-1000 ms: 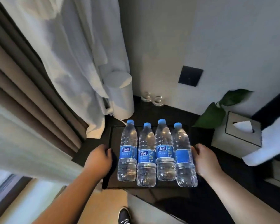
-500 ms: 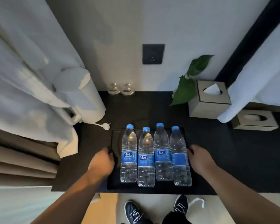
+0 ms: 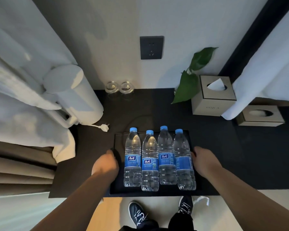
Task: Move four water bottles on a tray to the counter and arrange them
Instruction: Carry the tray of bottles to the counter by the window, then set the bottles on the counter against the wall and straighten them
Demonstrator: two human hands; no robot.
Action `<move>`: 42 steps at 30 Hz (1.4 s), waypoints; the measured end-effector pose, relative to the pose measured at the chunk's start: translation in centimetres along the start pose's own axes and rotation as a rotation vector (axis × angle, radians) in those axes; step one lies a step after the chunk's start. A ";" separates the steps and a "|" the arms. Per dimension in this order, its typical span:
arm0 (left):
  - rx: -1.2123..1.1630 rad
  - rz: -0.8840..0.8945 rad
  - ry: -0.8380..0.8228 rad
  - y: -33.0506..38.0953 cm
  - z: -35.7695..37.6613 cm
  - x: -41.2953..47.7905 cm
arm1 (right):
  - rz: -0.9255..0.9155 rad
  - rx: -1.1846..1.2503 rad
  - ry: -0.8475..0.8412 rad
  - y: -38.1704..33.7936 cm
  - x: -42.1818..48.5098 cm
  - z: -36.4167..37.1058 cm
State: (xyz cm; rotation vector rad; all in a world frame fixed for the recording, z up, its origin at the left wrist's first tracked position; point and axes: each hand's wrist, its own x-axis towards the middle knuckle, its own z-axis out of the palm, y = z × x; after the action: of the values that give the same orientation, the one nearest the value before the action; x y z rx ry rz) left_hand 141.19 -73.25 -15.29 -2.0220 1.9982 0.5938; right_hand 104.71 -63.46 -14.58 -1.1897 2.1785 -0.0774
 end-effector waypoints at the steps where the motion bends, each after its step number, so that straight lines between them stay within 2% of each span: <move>1: 0.018 -0.019 -0.003 0.1 -0.1 -0.1 | -0.003 -0.012 -0.005 -0.1 0.0 0.0; 9: -0.014 -0.088 0.020 -0.1 0.3 0.3 | -0.032 -0.073 -0.009 -0.5 0.1 -0.1; 18: 0.009 0.077 -0.044 -1.5 -0.4 1.2 | -0.083 -0.123 0.033 -0.4 0.5 -0.7; 21: -0.016 0.138 0.067 -1.5 -1.3 0.8 | -0.051 -0.119 0.068 -1.0 0.4 -0.9; 23: -0.019 0.132 0.181 -0.8 -2.1 0.7 | -0.045 -0.077 0.154 -1.8 0.2 -1.1; 26: -0.080 0.142 0.247 0.7 -3.1 1.2 | -0.145 0.025 0.300 -4.0 -0.1 -1.2; 29: -0.107 0.174 0.263 2.3 -3.7 2.1 | -0.243 0.041 0.307 -6.9 0.1 -1.2; 36: -0.063 0.124 0.259 5.3 -4.1 4.2 | -0.405 -0.071 0.249 -13.7 2.0 0.1; 42: 0.060 0.146 0.127 7.1 -5.1 6.6 | -0.400 -0.457 0.210 -18.1 4.0 2.4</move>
State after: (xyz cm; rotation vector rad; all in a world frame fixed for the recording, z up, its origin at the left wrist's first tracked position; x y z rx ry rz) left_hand 134.60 -81.67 -12.90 -1.9355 2.2240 0.4377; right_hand 117.83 -76.60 -12.30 -1.9443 2.1668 0.1410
